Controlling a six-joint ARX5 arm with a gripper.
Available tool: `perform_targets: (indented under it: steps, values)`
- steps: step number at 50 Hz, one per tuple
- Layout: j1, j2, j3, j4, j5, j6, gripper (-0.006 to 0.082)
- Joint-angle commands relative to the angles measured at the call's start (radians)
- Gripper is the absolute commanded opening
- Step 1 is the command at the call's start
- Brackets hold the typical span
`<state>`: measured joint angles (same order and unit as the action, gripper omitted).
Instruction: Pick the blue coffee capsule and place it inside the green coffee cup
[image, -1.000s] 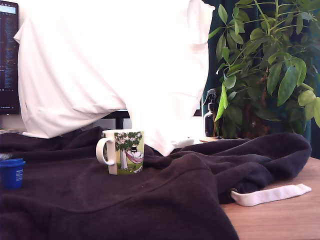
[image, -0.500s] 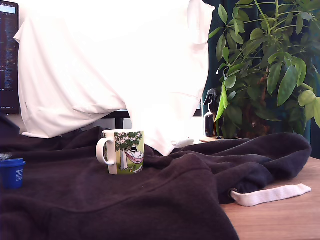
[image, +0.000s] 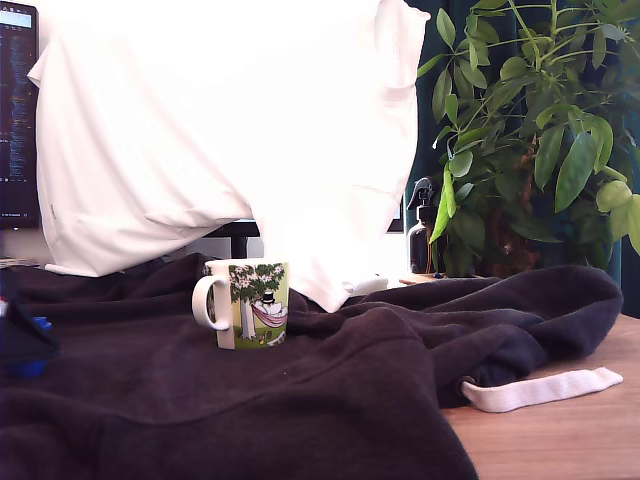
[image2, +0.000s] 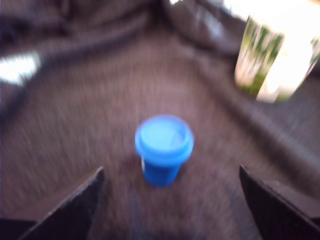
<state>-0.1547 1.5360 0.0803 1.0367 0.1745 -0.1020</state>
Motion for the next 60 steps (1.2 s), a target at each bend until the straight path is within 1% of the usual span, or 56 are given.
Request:
perform_targets:
  steps: [1, 4, 7, 9, 11, 14, 17, 19, 20, 22, 24, 29, 34, 40, 44, 46, 53, 60]
  values:
    - [-0.003, 0.035, 0.033, 0.022, 0.000, 0.008, 0.0789]
    - [-0.003, 0.066, 0.051, 0.021, 0.000, 0.017, 0.0783]
    - [-0.003, 0.092, 0.065, 0.027, 0.001, 0.018, 0.0750]
    - [-0.003, 0.103, 0.070, 0.030, 0.001, 0.019, 0.0709]
    - [-0.003, 0.107, 0.072, 0.031, 0.001, 0.024, 0.0647]
    - [-0.003, 0.107, 0.072, 0.031, 0.001, 0.025, 0.0499]
    - [-0.003, 0.107, 0.072, 0.031, 0.001, 0.030, 0.0289]
    - [-0.003, 0.107, 0.072, 0.031, 0.001, 0.032, 0.0168]
    - [-0.003, 0.107, 0.072, 0.031, 0.001, 0.032, 0.0127]
    - [-0.003, 0.107, 0.072, 0.031, 0.001, 0.032, 0.0080]
    - [-0.003, 0.107, 0.072, 0.035, 0.001, 0.032, 0.0068]
    - [-0.003, 0.107, 0.077, 0.046, 0.001, 0.032, 0.0068]
    - [-0.003, 0.107, 0.090, 0.094, 0.016, 0.027, 0.0068]
    - [-0.005, 0.107, 0.124, 0.188, 0.053, -0.031, 0.0068]
    - [-0.013, 0.107, 0.166, 0.216, 0.076, -0.068, 0.0068]
    - [-0.023, 0.107, 0.193, 0.211, 0.088, -0.083, 0.0068]
    - [-0.085, 0.107, 0.300, 0.148, 0.106, -0.084, 0.0068]
    - [-0.165, 0.107, 0.416, 0.018, 0.106, -0.080, 0.0068]
